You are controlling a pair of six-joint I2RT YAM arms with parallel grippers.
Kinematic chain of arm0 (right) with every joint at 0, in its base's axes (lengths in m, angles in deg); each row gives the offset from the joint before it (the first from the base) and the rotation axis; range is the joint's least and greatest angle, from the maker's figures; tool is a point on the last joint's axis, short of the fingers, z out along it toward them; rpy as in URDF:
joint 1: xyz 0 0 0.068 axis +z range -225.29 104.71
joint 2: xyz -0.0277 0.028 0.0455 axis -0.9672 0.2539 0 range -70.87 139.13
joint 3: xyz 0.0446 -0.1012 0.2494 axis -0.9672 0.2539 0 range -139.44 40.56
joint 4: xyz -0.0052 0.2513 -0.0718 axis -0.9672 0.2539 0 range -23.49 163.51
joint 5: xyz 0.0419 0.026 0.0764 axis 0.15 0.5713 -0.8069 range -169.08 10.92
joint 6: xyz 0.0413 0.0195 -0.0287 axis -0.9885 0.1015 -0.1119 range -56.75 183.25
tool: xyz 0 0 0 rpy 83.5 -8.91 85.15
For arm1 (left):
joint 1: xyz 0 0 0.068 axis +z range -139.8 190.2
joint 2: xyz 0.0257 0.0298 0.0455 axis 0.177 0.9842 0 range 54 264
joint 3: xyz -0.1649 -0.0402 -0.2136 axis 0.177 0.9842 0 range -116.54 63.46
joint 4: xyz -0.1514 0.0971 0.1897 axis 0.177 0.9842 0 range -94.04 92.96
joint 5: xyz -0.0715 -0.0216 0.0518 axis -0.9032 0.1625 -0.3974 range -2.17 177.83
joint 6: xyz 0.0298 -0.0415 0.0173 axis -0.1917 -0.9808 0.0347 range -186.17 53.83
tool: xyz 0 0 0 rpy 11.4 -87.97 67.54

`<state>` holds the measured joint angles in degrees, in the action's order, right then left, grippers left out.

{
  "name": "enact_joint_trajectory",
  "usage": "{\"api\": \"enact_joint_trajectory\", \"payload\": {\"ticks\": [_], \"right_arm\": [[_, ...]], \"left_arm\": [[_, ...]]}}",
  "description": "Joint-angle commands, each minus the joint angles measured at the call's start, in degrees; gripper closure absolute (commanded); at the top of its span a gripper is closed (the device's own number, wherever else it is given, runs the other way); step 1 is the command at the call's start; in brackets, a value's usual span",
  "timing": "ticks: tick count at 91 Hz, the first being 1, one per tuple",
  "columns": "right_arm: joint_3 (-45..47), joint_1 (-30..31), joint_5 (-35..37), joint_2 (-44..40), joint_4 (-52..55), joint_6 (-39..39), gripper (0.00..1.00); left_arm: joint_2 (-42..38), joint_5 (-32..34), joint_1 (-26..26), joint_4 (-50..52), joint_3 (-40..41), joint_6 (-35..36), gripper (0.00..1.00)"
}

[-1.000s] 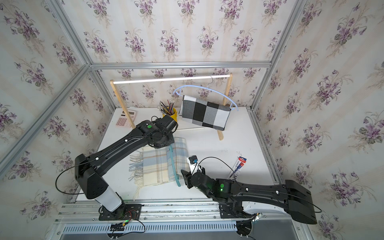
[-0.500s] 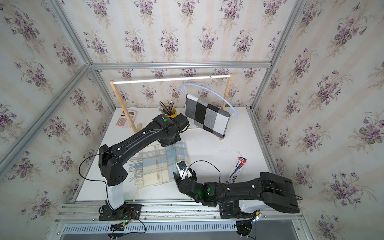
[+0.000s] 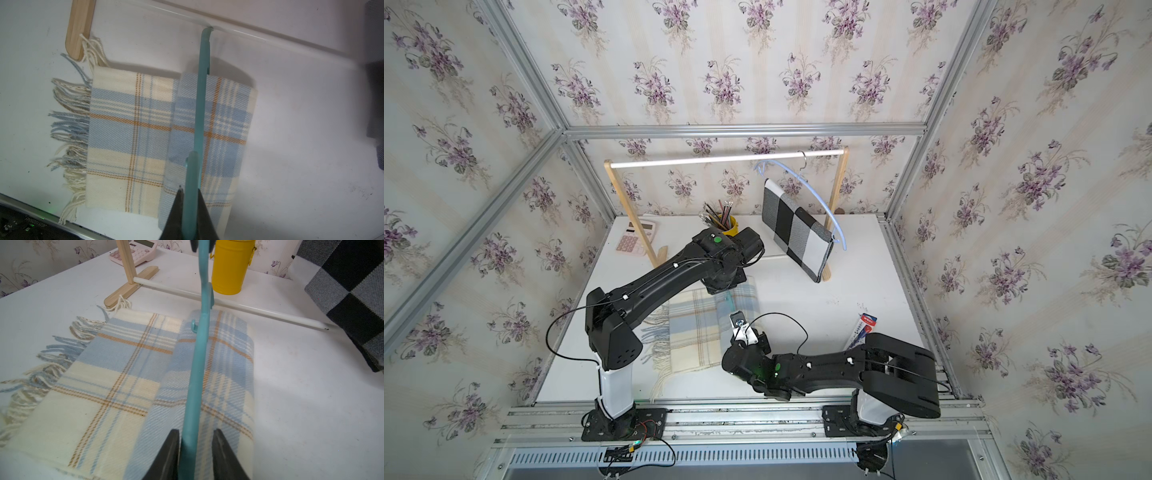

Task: Hang the scarf on the hanger

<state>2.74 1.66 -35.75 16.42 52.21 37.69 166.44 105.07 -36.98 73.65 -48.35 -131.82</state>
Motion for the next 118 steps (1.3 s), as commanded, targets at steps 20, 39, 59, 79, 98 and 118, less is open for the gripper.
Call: {"api": "enact_joint_trajectory", "payload": {"ticks": [20,39,59,79,98,118], "right_arm": [[-3.26,-2.76,-1.73,3.81,1.59,-0.05,0.86],[-2.13,-4.28,-2.65,2.07,3.24,-3.19,1.00],[0.29,-5.81,-4.66,-0.80,2.71,-6.53,1.00],[1.65,-7.35,-7.27,-2.69,2.15,-8.79,1.00],[3.86,-9.60,-10.75,-5.45,0.61,-12.91,1.00],[4.25,-9.93,-11.08,-5.88,0.75,-14.32,1.00]], "left_arm": [[0.50,-0.39,-0.36,0.18,-0.41,0.16,1.00],[-1.19,-1.70,-0.46,-0.41,0.94,2.08,1.00],[-9.43,-3.50,-0.37,-6.15,8.51,7.52,0.60],[-23.32,-3.45,-0.15,-10.43,18.74,14.11,0.04],[-46.51,-13.77,3.24,-41.42,52.34,14.91,0.19],[-44.21,-24.77,10.23,-58.57,65.69,14.23,0.32]]}}
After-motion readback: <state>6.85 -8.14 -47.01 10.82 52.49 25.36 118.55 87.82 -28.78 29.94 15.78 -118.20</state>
